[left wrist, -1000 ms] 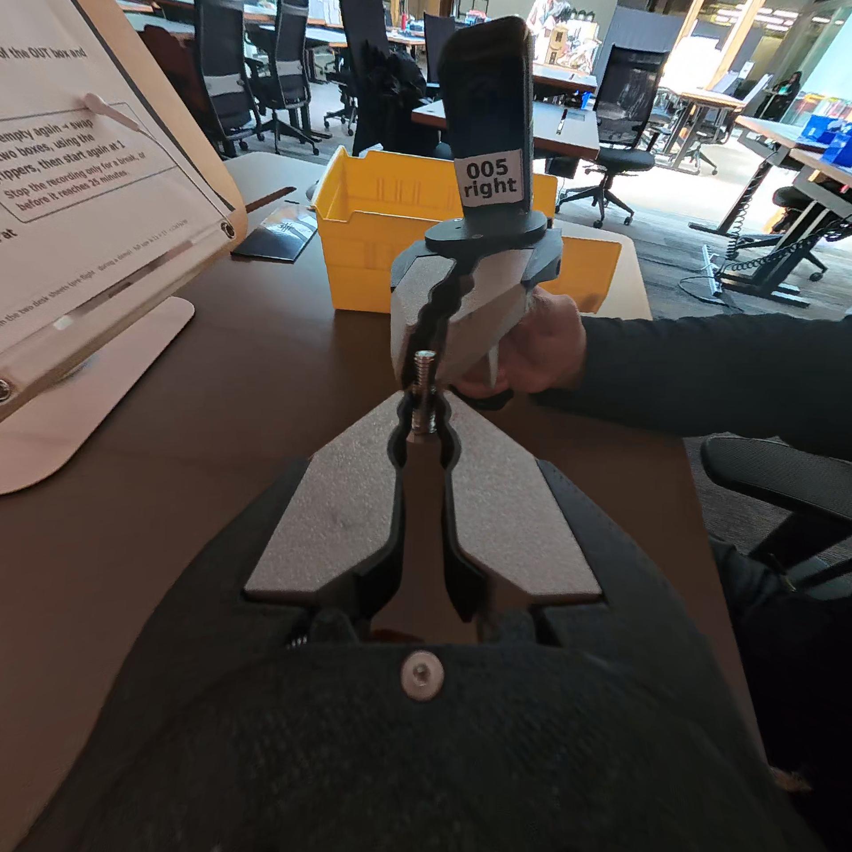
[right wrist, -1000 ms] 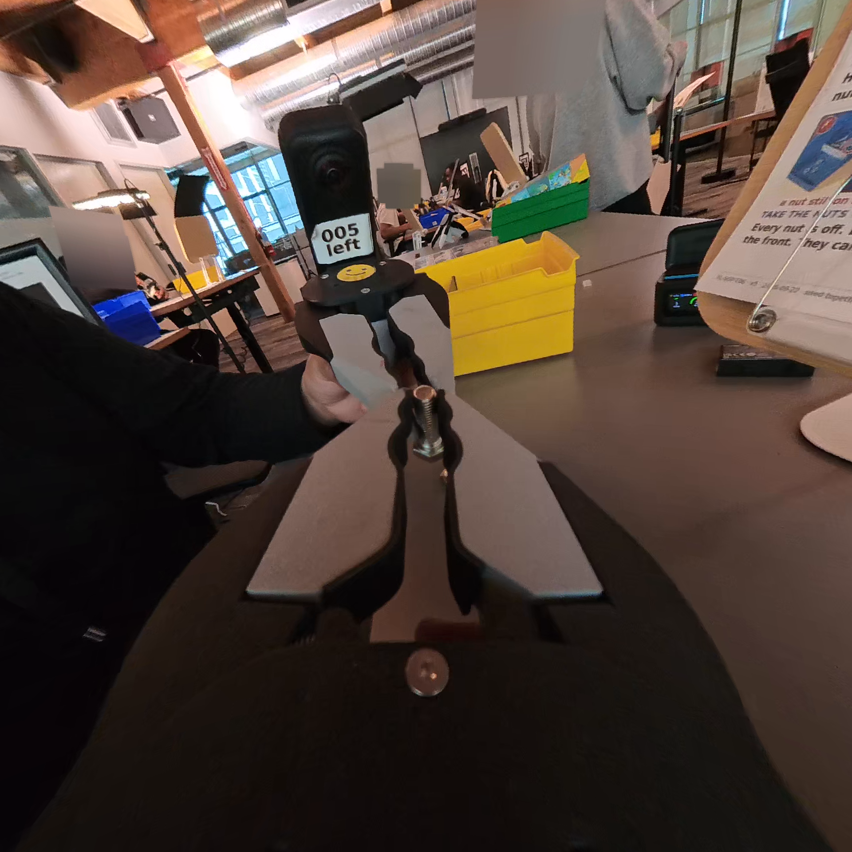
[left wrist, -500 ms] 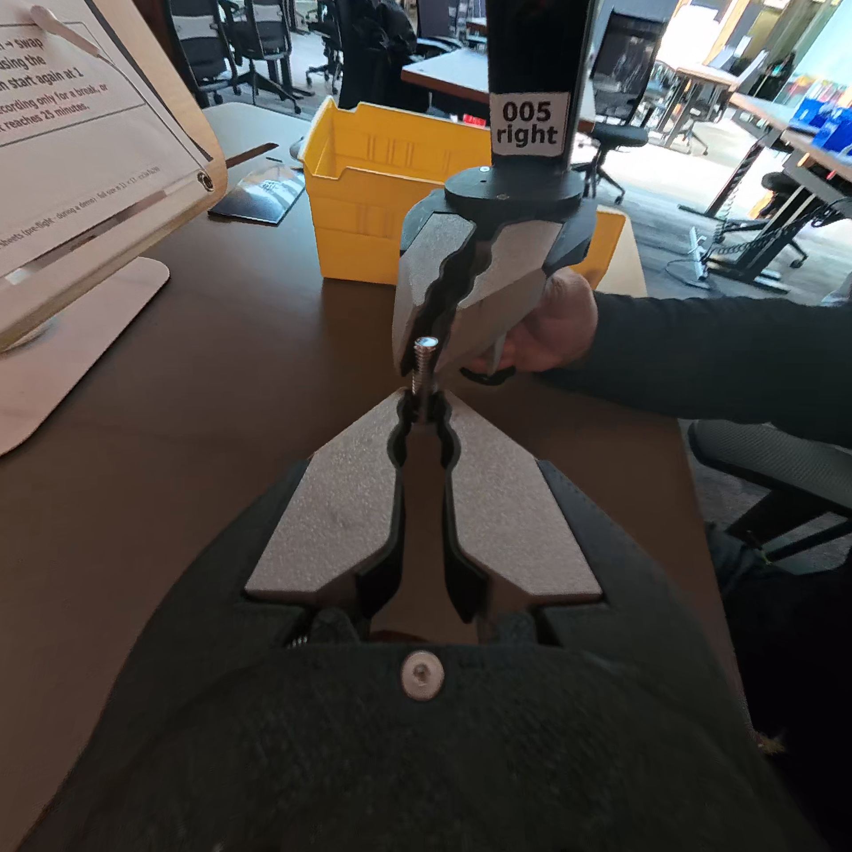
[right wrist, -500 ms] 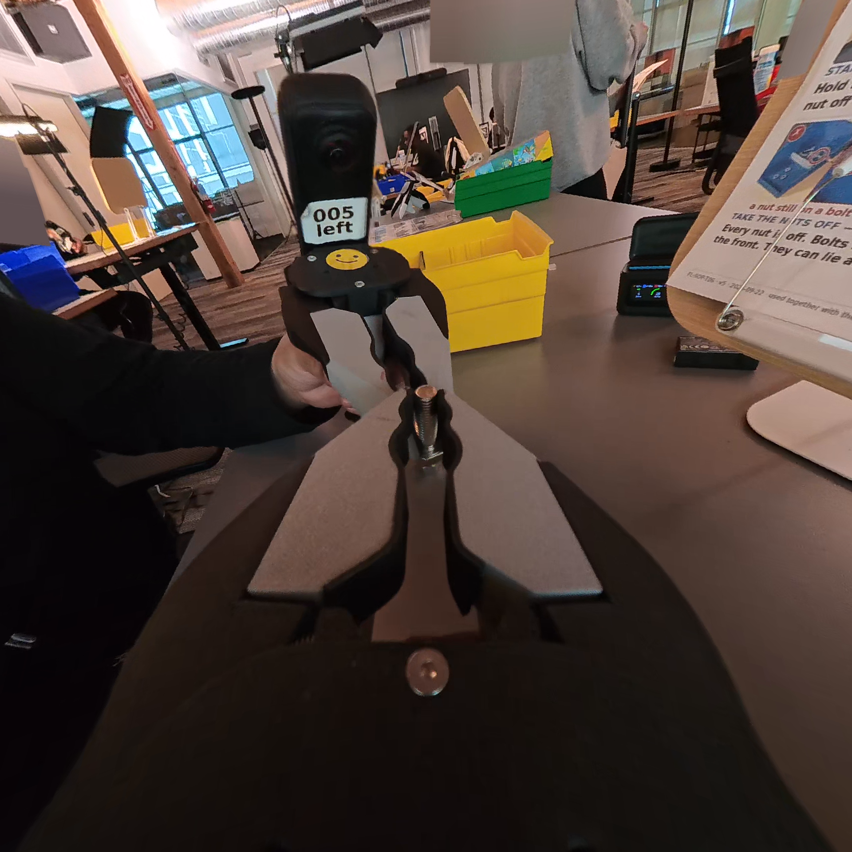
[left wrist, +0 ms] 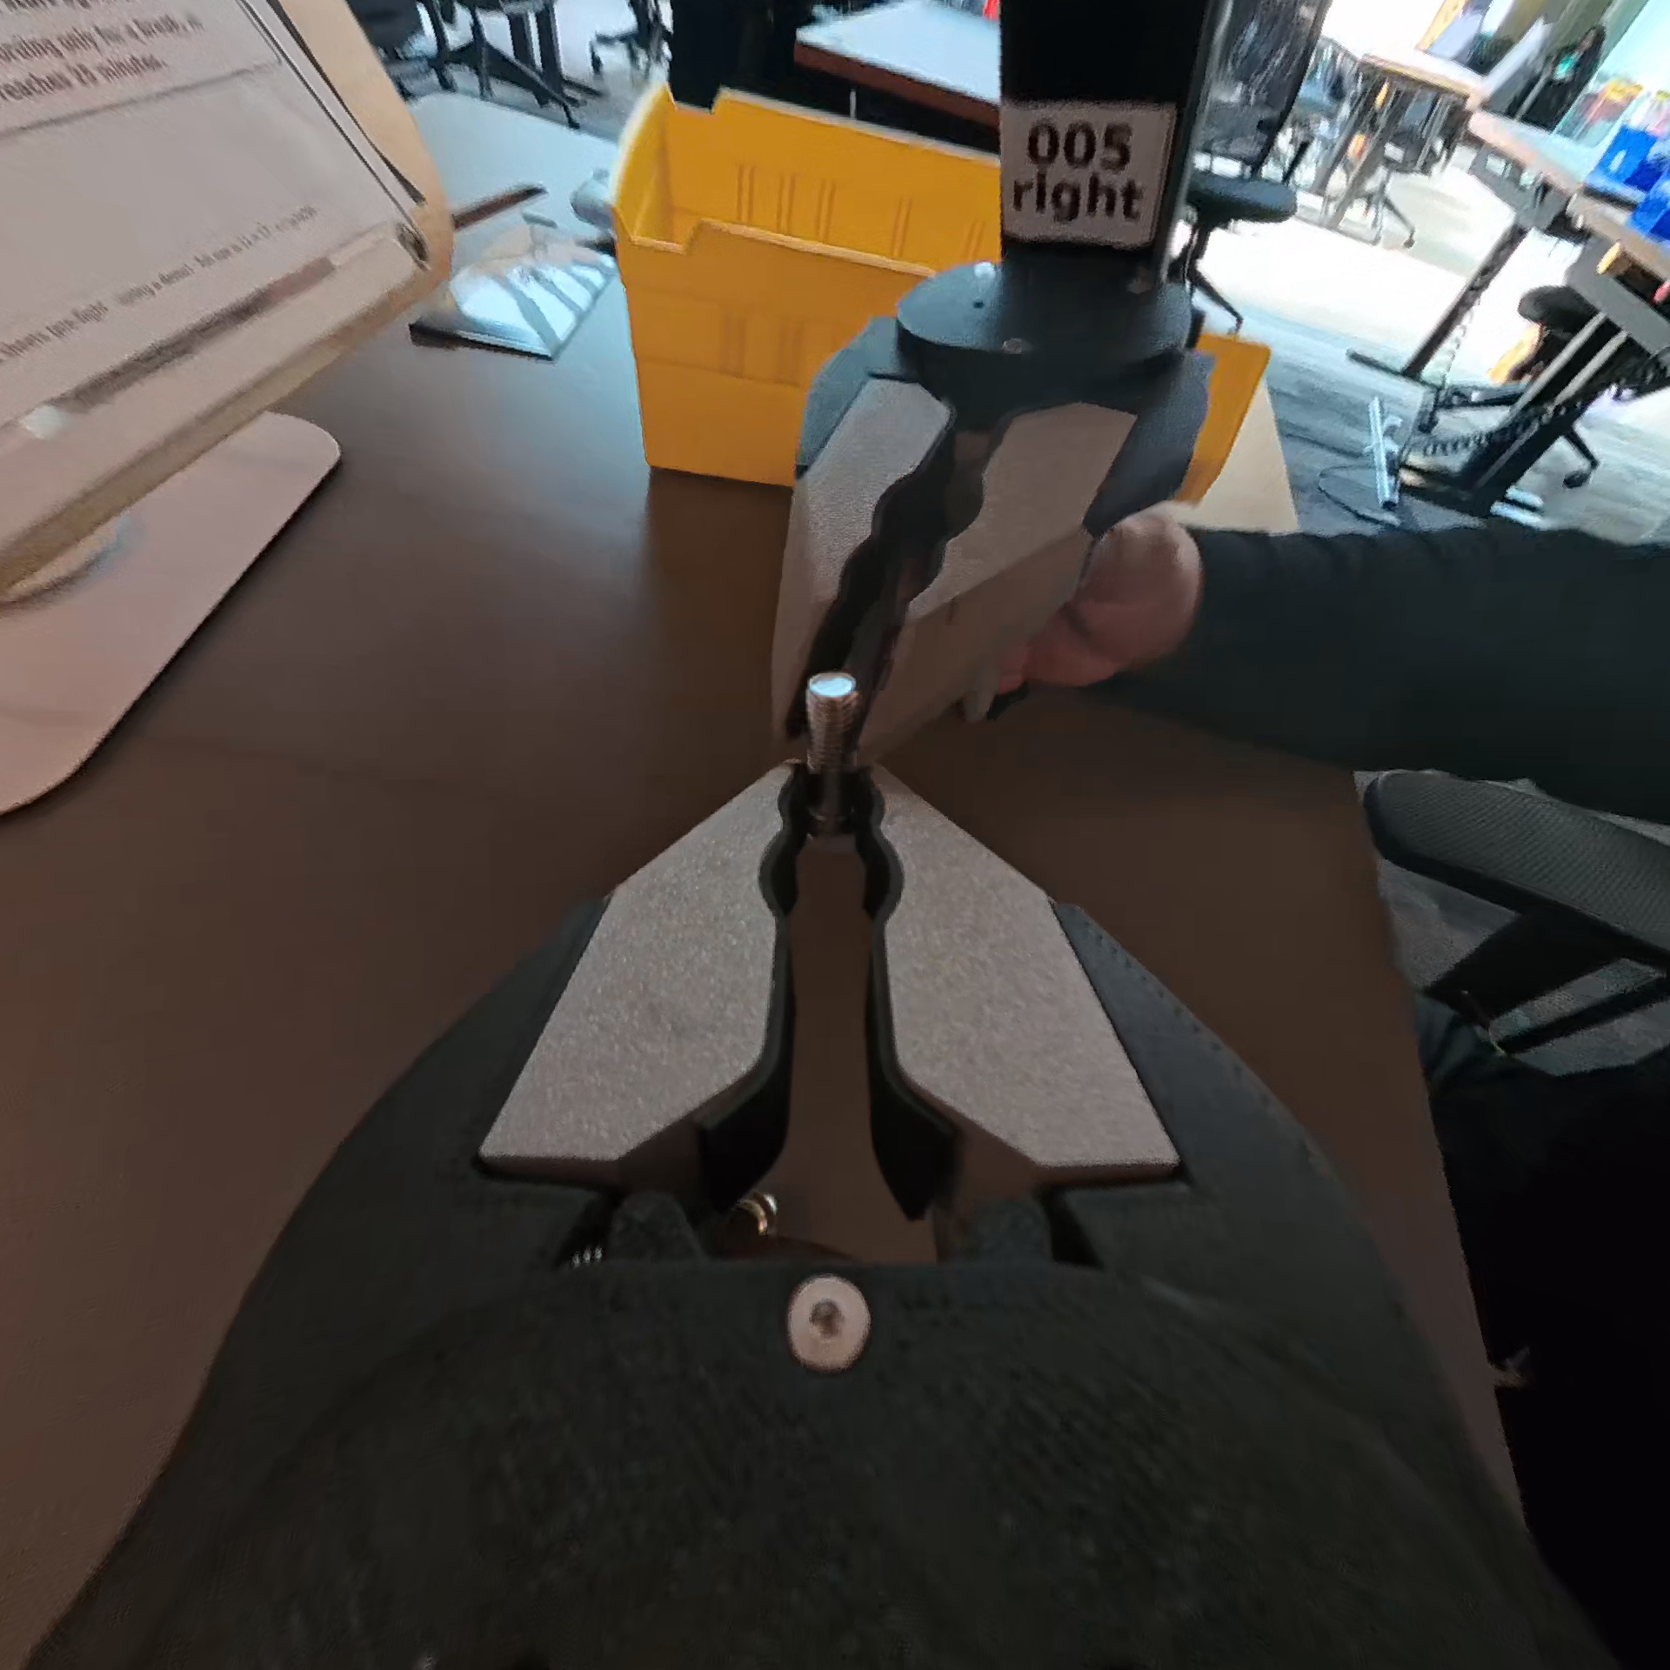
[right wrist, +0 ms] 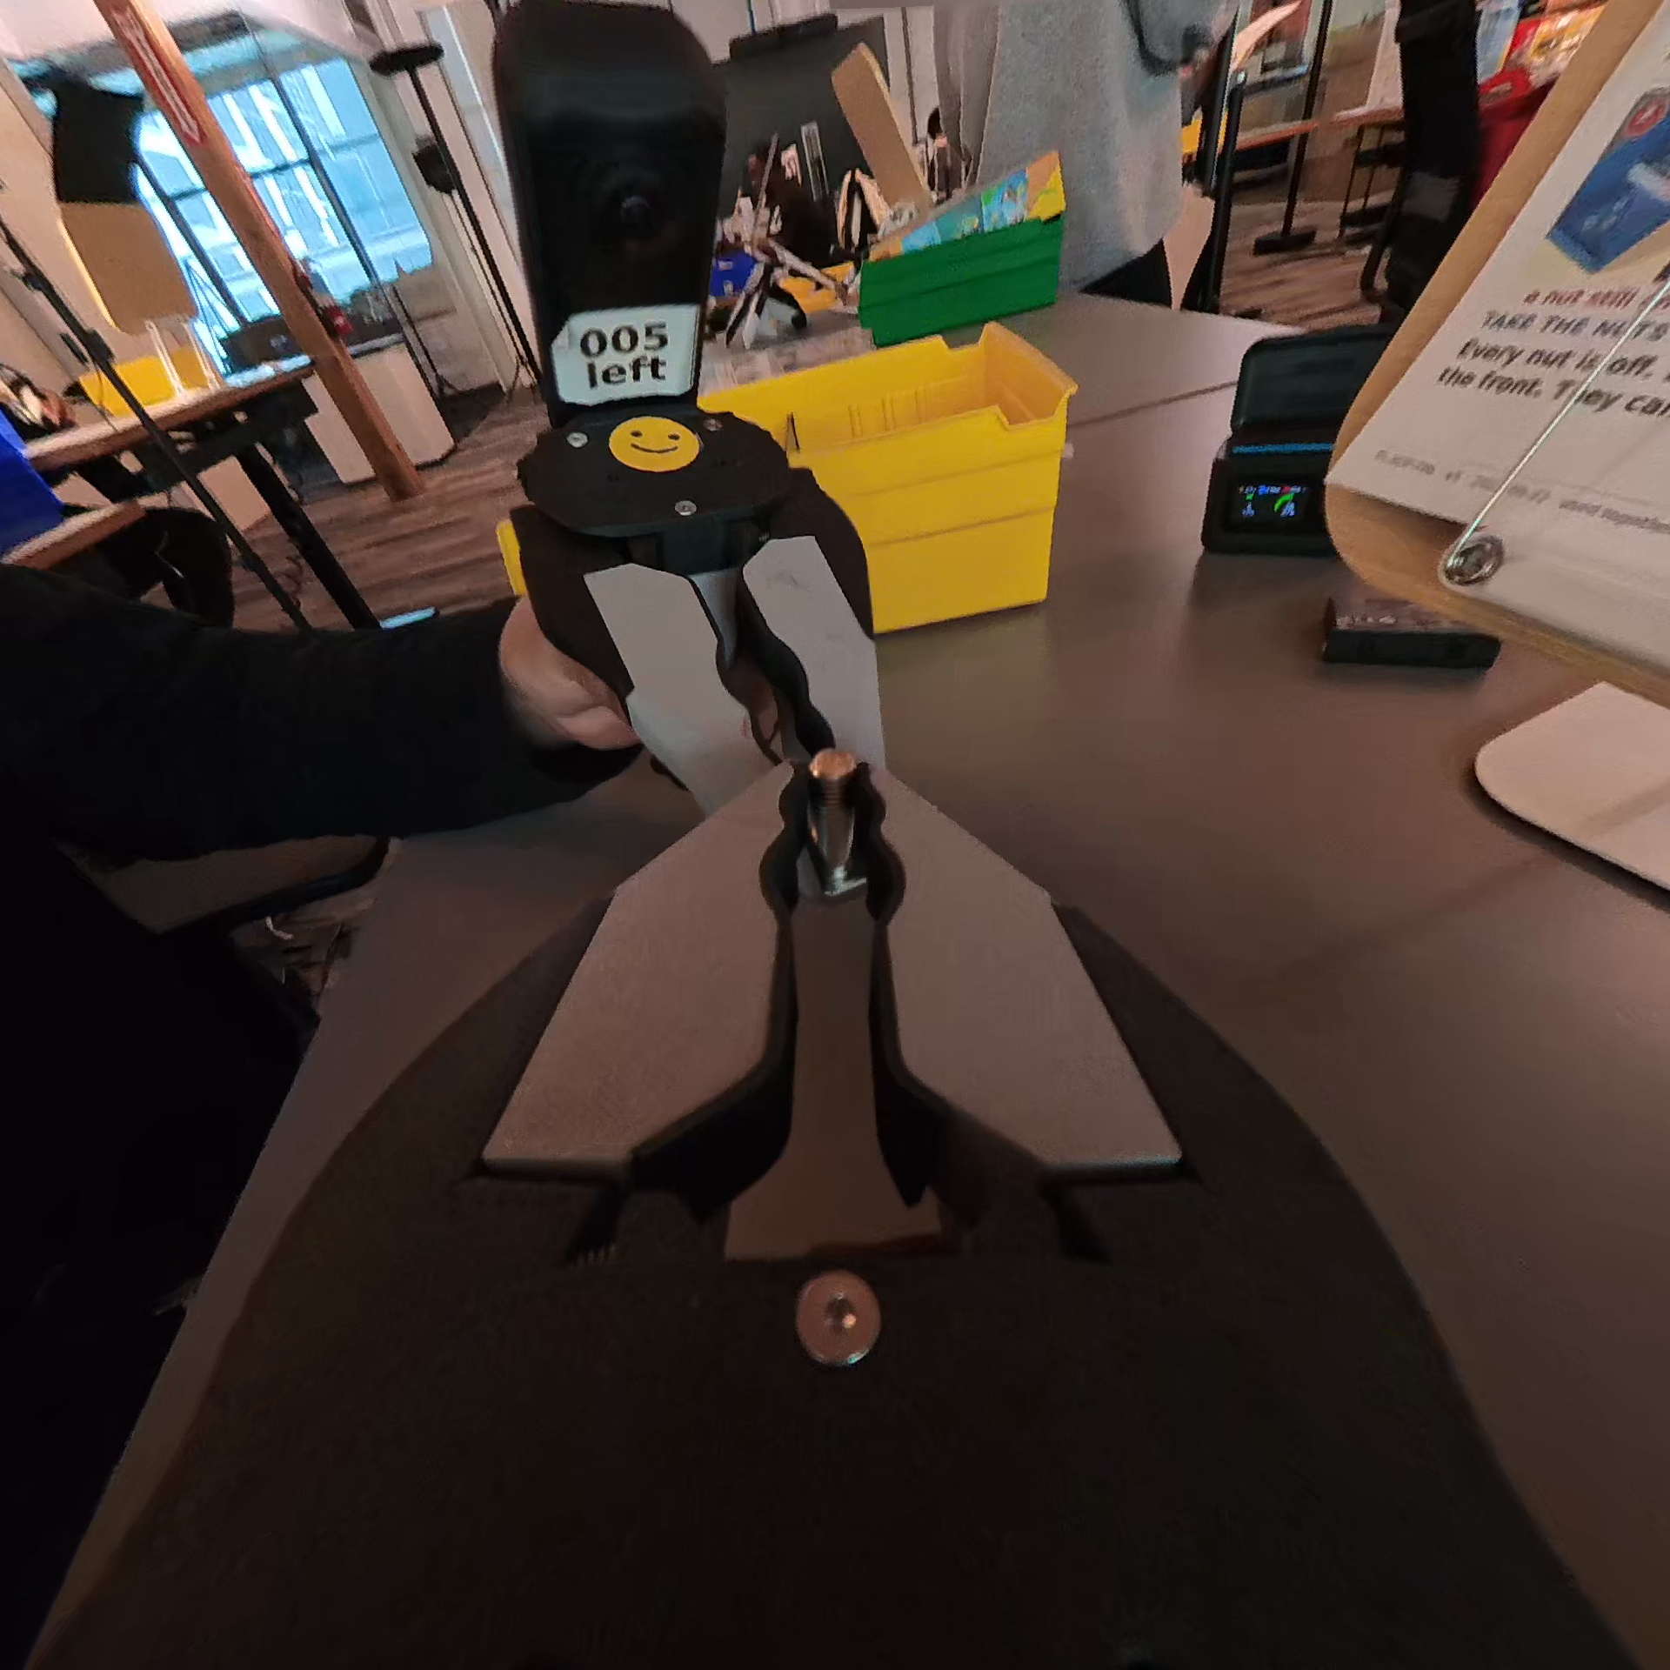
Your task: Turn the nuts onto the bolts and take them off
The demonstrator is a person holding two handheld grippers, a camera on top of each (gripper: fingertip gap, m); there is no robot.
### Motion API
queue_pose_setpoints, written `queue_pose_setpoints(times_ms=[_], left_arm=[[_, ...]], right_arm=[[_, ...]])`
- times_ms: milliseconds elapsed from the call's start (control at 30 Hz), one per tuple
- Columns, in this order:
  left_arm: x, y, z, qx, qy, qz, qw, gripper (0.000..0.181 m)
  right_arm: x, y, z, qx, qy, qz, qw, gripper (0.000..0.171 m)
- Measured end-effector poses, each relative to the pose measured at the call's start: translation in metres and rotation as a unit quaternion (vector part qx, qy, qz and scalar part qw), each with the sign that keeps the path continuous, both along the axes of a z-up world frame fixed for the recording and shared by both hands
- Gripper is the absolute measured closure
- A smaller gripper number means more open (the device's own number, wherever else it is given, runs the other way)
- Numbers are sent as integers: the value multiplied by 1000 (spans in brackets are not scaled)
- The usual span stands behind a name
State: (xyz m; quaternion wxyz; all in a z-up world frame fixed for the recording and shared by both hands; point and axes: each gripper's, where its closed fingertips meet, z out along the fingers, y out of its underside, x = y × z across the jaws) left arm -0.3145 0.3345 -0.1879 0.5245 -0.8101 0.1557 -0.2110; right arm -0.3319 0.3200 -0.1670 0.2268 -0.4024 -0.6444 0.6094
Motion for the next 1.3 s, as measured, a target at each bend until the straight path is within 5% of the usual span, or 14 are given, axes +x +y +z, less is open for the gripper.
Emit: queue_pose_setpoints(times_ms=[133, 400, 600, 767, 967, 1300], left_arm=[[-30, -1, 17, 35, -10, 49, 998, 174], [-65, -1, 33, 80, -16, 109, 991, 174], [-78, 1, 34, 92, -23, 135, 986, 174], [-76, 1, 32, 88, -22, 133, 987, 174], [-87, 1, 27, 73, 12, 165, 984, 174], [-86, 2, 22, 68, 18, 156, 985, 174]], right_arm=[[-1, 17, 7, -25, 12, -29, 999, 150], [-10, -20, -56, 101, -110, 23, 989, 133], [-32, -52, -72, 122, -183, -21, 975, 154], [-34, -52, -76, 193, -171, -114, 960, 144], [-35, -57, -97, 220, -207, -132, 944, 136], [-36, -57, -100, 240, -210, -138, 938, 158]])
